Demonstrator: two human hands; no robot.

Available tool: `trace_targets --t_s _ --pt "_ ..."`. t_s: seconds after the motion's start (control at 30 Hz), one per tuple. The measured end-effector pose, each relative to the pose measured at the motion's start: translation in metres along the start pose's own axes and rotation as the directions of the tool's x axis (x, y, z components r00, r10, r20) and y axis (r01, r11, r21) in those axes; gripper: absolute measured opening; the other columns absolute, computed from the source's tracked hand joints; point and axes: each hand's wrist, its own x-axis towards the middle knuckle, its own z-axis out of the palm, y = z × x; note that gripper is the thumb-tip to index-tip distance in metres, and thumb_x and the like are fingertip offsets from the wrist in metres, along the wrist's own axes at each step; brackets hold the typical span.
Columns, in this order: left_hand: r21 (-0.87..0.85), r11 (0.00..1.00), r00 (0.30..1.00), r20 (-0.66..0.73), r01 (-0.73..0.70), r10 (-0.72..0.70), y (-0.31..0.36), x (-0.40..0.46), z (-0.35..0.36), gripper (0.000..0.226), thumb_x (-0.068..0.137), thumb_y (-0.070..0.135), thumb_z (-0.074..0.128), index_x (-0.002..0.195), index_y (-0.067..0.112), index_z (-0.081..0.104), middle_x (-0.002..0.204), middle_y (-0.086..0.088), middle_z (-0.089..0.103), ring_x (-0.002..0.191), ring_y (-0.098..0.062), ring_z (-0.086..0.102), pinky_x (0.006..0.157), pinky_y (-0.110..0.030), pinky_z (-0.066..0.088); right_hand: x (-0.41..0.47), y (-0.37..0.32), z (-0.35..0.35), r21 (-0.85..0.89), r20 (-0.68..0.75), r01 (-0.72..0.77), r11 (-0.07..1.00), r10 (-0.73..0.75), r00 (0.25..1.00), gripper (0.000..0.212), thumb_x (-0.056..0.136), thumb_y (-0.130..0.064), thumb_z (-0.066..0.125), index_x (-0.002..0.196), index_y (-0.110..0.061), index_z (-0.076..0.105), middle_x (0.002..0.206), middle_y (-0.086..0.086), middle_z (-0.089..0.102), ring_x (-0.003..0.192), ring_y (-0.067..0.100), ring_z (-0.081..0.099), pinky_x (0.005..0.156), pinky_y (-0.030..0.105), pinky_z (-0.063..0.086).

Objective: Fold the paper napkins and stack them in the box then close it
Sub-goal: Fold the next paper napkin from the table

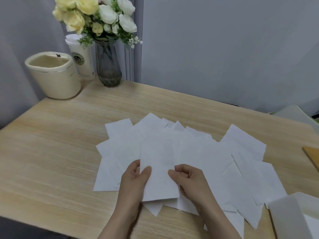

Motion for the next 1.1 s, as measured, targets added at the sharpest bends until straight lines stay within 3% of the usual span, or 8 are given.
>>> trace_targets --t_s 0.2,0.3,0.43,0.57,0.73,0.93,1.1 --pt "0.027 0.998 0.993 -0.108 -0.05 0.053 0.006 0.003 -0.024 0.016 0.092 0.002 0.061 0.101 0.014 0.068 0.093 -0.003 0.077 0.088 -0.023 0.073 0.075 -0.037 0.055 0.009 -0.002 0.027 -0.049 0.049 0.025 0.998 -0.023 0.999 0.011 0.089 -0.012 0.065 0.086 -0.002 0.069 0.043 -0.014 0.054 0.037 -0.003 0.047 0.039 0.007 0.032" --pt "-0.006 0.998 0.988 -0.147 -0.056 0.055 0.009 0.005 -0.036 0.016 0.092 0.002 0.061 0.101 0.014 0.067 0.092 -0.003 0.077 0.083 -0.02 0.073 0.068 -0.031 0.054 0.014 -0.002 0.038 -0.11 0.037 0.051 0.993 -0.047 0.998 0.005 0.086 -0.015 0.067 0.083 -0.011 0.07 0.046 -0.012 0.055 0.041 -0.002 0.048 0.044 0.008 0.033" --pt "-0.059 0.995 0.973 -0.222 -0.078 0.063 0.014 0.009 -0.055 0.017 0.093 0.0 0.059 0.099 0.013 0.067 0.088 -0.003 0.077 0.072 -0.014 0.072 0.057 -0.024 0.052 0.023 -0.002 0.042 -0.224 -0.041 0.094 0.97 -0.105 0.994 0.006 0.082 -0.017 0.069 0.083 -0.023 0.071 0.061 -0.007 0.064 0.063 0.006 0.061 0.067 0.023 0.046" --pt "-0.072 0.993 0.959 -0.274 -0.09 0.067 0.016 0.015 -0.071 0.017 0.094 -0.001 0.058 0.099 0.013 0.066 0.087 -0.001 0.077 0.07 -0.011 0.071 0.063 -0.031 0.052 0.035 0.0 0.042 -0.329 -0.102 0.125 0.936 -0.167 0.981 0.016 0.08 -0.02 0.071 0.09 -0.031 0.067 0.077 -0.013 0.064 0.065 -0.001 0.051 0.07 0.022 0.04" --pt "-0.058 0.996 0.961 -0.271 -0.075 0.057 0.015 0.02 -0.074 0.018 0.095 0.0 0.055 0.098 0.015 0.065 0.083 0.002 0.077 0.069 -0.011 0.071 0.063 -0.033 0.052 0.047 0.003 0.048 -0.495 -0.115 0.109 0.862 -0.19 0.975 0.03 0.077 -0.028 0.071 0.104 -0.034 0.058 0.102 -0.015 0.055 0.092 -0.002 0.054 0.081 0.025 0.043" --pt "-0.054 0.996 0.962 -0.267 -0.073 0.056 0.015 0.021 -0.075 0.018 0.095 0.002 0.056 0.1 0.016 0.065 0.085 0.001 0.077 0.069 -0.01 0.071 0.053 -0.023 0.052 0.051 0.004 0.057 -0.599 -0.094 0.115 0.792 -0.213 0.973 0.033 0.076 -0.033 0.069 0.105 -0.036 0.053 0.093 -0.013 0.054 0.084 -0.001 0.054 0.07 0.023 0.043" --pt "-0.04 0.997 0.962 -0.266 -0.073 0.059 0.014 0.021 -0.075 0.018 0.095 0.002 0.056 0.099 0.017 0.066 0.087 0.001 0.077 0.07 -0.01 0.071 0.057 -0.024 0.052 0.051 0.006 0.059 -0.593 -0.092 0.12 0.796 -0.215 0.972 0.028 0.075 -0.029 0.069 0.099 -0.036 0.056 0.082 -0.011 0.056 0.077 0.002 0.054 0.063 0.023 0.041"
